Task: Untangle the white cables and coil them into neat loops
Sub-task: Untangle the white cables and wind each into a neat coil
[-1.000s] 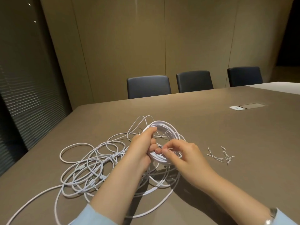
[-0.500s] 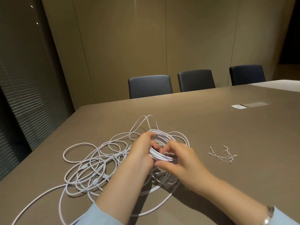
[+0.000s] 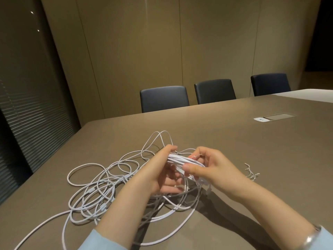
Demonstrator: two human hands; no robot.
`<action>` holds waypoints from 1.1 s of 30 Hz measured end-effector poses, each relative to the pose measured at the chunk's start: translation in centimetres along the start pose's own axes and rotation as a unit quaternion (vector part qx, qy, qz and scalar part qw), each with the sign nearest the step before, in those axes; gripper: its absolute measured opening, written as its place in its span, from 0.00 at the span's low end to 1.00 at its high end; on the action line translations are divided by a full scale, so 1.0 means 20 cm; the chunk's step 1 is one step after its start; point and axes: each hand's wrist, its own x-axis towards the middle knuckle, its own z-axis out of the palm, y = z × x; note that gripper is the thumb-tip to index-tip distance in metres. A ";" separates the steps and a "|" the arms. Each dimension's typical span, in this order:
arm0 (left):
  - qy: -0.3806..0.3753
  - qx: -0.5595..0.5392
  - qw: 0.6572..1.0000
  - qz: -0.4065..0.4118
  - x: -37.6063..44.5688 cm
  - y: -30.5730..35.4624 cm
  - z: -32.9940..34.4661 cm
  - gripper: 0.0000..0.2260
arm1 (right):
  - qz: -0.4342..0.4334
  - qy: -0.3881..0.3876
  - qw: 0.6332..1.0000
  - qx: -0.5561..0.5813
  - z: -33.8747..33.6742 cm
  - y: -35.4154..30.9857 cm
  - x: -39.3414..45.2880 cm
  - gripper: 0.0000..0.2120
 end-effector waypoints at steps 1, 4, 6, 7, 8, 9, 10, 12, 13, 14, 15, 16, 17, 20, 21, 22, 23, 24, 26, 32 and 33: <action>0.005 0.031 0.999 -0.008 -0.01 0.01 -0.01 0.25 | 0.006 0.005 1.000 0.010 -0.01 -0.02 0.00 0.09; 0.135 0.215 0.966 0.042 -0.04 0.02 -0.06 0.35 | 0.020 0.018 0.999 0.024 -0.05 -0.05 0.00 0.13; 0.314 0.402 0.845 0.161 -0.04 0.03 -0.10 0.36 | 0.024 0.019 0.999 0.041 -0.06 -0.06 0.00 0.13; 0.354 0.442 0.786 0.248 -0.06 0.05 -0.11 0.32 | 0.029 0.016 0.998 0.048 -0.07 -0.06 0.00 0.13; 0.339 0.443 0.758 0.338 -0.08 0.07 -0.10 0.27 | 0.033 0.010 0.998 0.054 -0.07 -0.06 0.00 0.13; 0.278 0.432 0.756 0.407 -0.12 0.10 -0.08 0.23 | 0.041 0.003 0.997 0.060 -0.07 -0.06 0.00 0.13; 0.202 0.420 0.765 0.445 -0.17 0.11 -0.05 0.20 | 0.047 -0.007 0.997 0.067 -0.07 -0.05 0.00 0.13; 0.082 0.429 0.786 0.438 -0.24 0.10 0.01 0.21 | 0.059 -0.029 0.993 0.094 -0.07 -0.05 0.00 0.10; 0.052 0.445 0.787 0.425 -0.25 0.07 0.03 0.20 | 0.066 -0.042 0.991 0.111 -0.07 -0.06 -0.01 0.10; 0.038 0.461 0.783 0.416 -0.26 0.04 0.04 0.19 | 0.073 -0.054 0.988 0.123 -0.07 -0.06 -0.01 0.10; 0.036 0.475 0.774 0.417 -0.26 0.01 0.05 0.18 | 0.082 -0.066 0.986 0.128 -0.07 -0.06 -0.01 0.09; 0.039 0.486 0.762 0.426 -0.26 -0.01 0.05 0.17 | 0.090 -0.080 0.985 0.128 -0.07 -0.07 -0.02 0.08; 0.044 0.498 0.745 0.442 -0.26 -0.03 0.04 0.17 | 0.097 -0.097 0.982 0.128 -0.07 -0.07 -0.02 0.07; 0.047 0.501 0.716 0.483 -0.26 -0.06 0.01 0.18 | 0.115 -0.130 0.975 0.137 -0.05 -0.06 -0.02 0.05; 0.039 0.491 0.721 0.488 -0.27 -0.06 0.00 0.17 | 0.122 -0.137 0.973 0.144 -0.04 -0.06 -0.02 0.05; 0.028 0.481 0.728 0.488 -0.27 -0.07 -0.01 0.17 | 0.123 -0.145 0.970 0.150 -0.04 -0.06 -0.02 0.05; 0.019 0.473 0.734 0.487 -0.28 -0.07 -0.01 0.16 | 0.125 -0.153 0.968 0.153 -0.04 -0.05 -0.02 0.05; 0.013 0.465 0.739 0.486 -0.29 -0.08 -0.01 0.16 | 0.128 -0.158 0.967 0.157 -0.04 -0.05 -0.02 0.05; 0.000 0.449 0.754 0.480 -0.29 -0.08 -0.01 0.15 | 0.141 -0.159 0.964 0.160 -0.04 -0.04 -0.02 0.09; -0.075 0.377 0.821 0.423 -0.31 -0.09 -0.03 0.17 | 0.157 -0.171 0.963 0.140 -0.04 -0.02 -0.01 0.09; -0.091 0.361 0.831 0.413 -0.31 -0.09 -0.03 0.17 | 0.158 -0.175 0.962 0.141 -0.04 -0.03 -0.01 0.08</action>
